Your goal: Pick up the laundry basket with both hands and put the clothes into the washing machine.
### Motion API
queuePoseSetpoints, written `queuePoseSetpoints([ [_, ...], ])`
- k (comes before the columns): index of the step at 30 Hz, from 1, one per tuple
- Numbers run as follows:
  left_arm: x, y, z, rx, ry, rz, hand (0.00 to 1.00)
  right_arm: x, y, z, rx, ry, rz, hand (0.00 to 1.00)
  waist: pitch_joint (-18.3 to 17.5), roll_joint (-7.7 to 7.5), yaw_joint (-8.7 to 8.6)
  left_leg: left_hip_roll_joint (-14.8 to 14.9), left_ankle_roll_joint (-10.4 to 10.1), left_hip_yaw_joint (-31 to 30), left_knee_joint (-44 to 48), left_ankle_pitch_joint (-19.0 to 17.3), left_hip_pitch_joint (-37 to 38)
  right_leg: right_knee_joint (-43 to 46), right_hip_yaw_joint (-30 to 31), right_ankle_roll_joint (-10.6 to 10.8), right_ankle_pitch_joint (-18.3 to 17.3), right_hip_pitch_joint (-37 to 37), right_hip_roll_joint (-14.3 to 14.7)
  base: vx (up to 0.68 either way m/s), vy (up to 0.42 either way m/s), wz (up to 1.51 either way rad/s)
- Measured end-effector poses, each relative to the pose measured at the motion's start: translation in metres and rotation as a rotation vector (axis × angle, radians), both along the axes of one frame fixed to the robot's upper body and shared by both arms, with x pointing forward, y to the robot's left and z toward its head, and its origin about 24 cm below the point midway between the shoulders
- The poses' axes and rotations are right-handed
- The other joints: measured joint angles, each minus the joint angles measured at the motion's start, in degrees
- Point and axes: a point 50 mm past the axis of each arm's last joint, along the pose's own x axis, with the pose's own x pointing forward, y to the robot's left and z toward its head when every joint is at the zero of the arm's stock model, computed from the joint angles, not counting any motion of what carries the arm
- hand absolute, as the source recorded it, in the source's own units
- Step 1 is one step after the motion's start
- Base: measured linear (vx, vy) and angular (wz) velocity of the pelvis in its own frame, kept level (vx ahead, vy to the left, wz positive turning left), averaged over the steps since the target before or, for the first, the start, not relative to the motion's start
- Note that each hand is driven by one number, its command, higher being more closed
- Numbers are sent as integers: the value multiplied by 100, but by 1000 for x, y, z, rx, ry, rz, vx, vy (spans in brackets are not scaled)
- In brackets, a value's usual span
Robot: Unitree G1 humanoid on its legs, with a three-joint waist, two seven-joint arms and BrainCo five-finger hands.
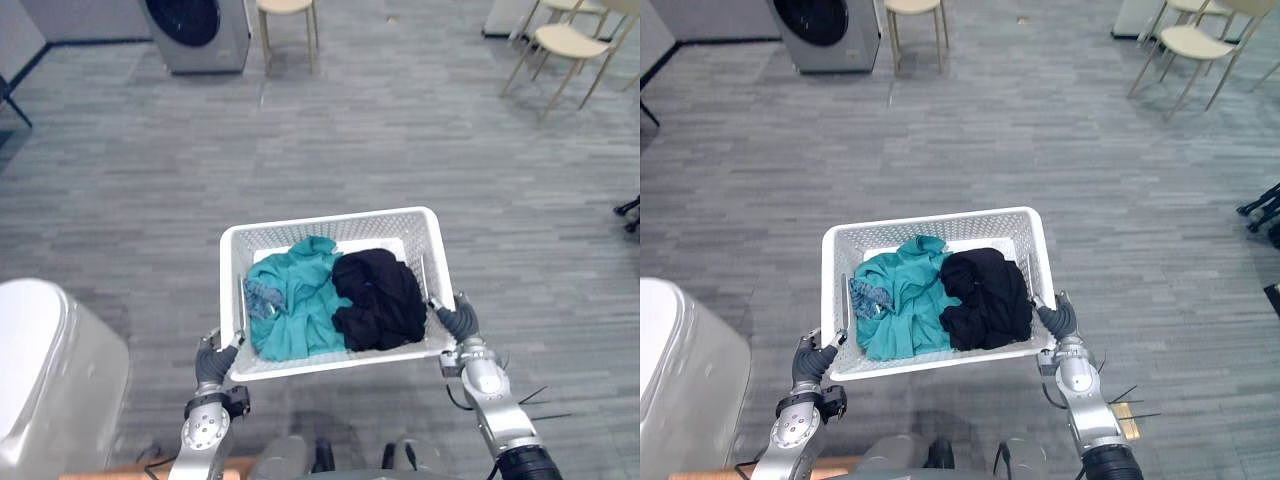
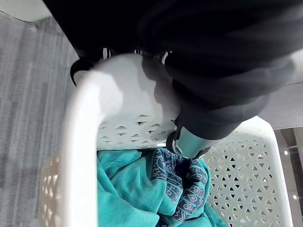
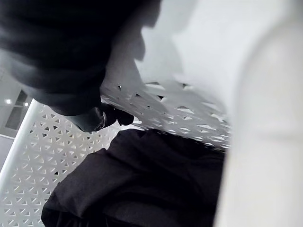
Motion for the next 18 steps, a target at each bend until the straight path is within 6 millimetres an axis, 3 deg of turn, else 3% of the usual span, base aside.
queuePoseSetpoints([
  [2,6,-1,4,14,-16,-27,100,-2,-4,0,-5,-6,-6,100,2,32,-122,61,-154,-137,-426,-56,361,-1156,-203,-156,-45,-486,80,414,-28,24],
  [3,10,-4,5,25,-23,-47,100,-2,-7,1,-10,-7,-17,100,35,88,-173,146,-240,-173,-564,-100,539,-2235,-258,-225,277,-730,175,458,-82,20],
  [4,14,-4,7,43,-28,-64,100,-3,-9,0,-12,-5,-23,100,53,107,-214,201,-337,-192,-725,-142,789,-3787,-293,-100,1002,-845,257,567,-108,18],
  [5,14,-4,7,48,-30,-66,100,-3,-9,0,-12,-3,-23,100,51,85,-245,196,-395,-208,-801,-169,915,-4313,-292,-50,1234,-852,262,634,-142,22],
  [6,14,-4,7,58,-27,-70,100,-5,-9,-2,-11,5,-25,100,54,70,-338,186,-613,-299,-953,-291,1246,-4874,-269,-43,1594,-931,266,624,-156,20],
  [8,12,-4,4,67,-12,-79,100,-15,-10,-10,-9,40,-34,100,-46,-27,-357,194,-922,-391,-938,-464,1777,-4939,-185,-401,1806,-925,338,728,-205,20],
  [9,12,-9,-1,52,4,-77,100,-20,-14,-13,-19,56,-40,100,-200,147,-390,400,-1121,-523,-564,-579,1792,-4389,-10,-662,2732,-1098,457,671,-217,11],
  [10,11,-11,-4,39,15,-72,100,-20,-16,-13,-28,61,-41,100,-268,314,-384,598,-1152,-558,-35,-579,1622,-4000,-39,-655,2754,-1211,540,812,-276,-9],
  [11,10,-15,-8,25,27,-69,100,-19,-20,-12,-39,61,-46,100,-267,607,-346,965,-1460,-549,1183,-362,1165,-3651,-159,-754,2290,-1155,772,754,-290,-29],
  [12,10,-17,-11,18,39,-67,100,-19,-21,-12,-43,68,-48,100,-224,729,-301,1330,-1420,-524,2752,782,518,-3478,-212,-809,1869,-902,996,748,-291,-34],
  [13,8,-18,-13,15,53,-66,100,-20,-21,-13,-44,77,-49,100,-203,757,-258,1553,-1466,-524,3550,1728,206,-3532,-214,-818,1730,-620,1115,888,-292,-24],
  [14,8,-19,-14,10,58,-69,100,-20,-22,-13,-44,80,-55,100,-149,786,-201,1869,-1363,-474,4699,1545,-245,-3678,-242,-858,1536,-142,1289,879,-218,-29],
  [15,8,-20,-14,9,57,-69,100,-19,-22,-11,-42,68,-60,100,-43,675,-129,1930,-1011,-374,5522,1059,-771,-3982,-97,-884,1362,530,1407,855,-171,-25],
  [17,9,-18,-12,13,49,-72,100,-18,-21,-5,-43,43,-57,100,38,508,-14,1757,-779,-175,5506,599,-1313,-4501,117,-855,1175,1310,1384,671,-47,-26],
  [18,10,-18,-9,13,30,-73,100,-16,-21,1,-46,17,-55,100,61,417,46,1552,-788,-75,4899,312,-1837,-4908,201,-780,1118,1787,1315,541,-7,-21],
])
